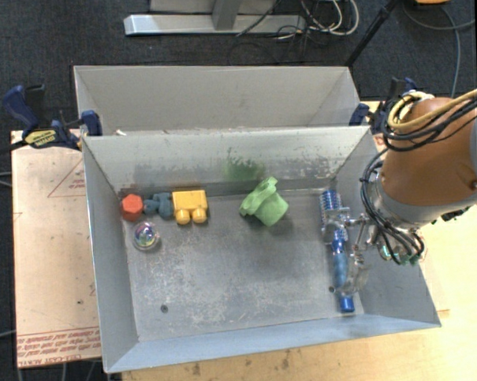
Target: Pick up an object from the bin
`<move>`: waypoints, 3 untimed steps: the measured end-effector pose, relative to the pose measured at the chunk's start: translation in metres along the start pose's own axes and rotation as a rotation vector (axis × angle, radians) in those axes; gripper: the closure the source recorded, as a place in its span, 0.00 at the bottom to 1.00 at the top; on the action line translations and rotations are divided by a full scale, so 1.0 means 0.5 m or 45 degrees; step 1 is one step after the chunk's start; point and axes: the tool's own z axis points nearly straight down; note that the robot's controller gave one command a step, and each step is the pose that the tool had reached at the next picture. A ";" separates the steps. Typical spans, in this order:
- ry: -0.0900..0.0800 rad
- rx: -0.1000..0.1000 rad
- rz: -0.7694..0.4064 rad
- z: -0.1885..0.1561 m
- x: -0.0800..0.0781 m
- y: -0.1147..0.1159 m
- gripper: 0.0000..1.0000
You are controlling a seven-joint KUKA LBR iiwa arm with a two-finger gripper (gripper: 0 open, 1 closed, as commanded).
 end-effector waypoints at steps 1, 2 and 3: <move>-0.004 0.001 -0.581 0.193 -0.015 -0.055 0.00; -0.011 -0.005 -1.290 0.273 -0.033 -0.111 0.00; -0.010 0.003 -1.290 0.273 -0.034 -0.118 1.00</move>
Offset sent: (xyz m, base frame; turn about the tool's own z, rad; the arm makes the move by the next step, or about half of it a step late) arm 0.0076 -0.0279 -0.0943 -0.4589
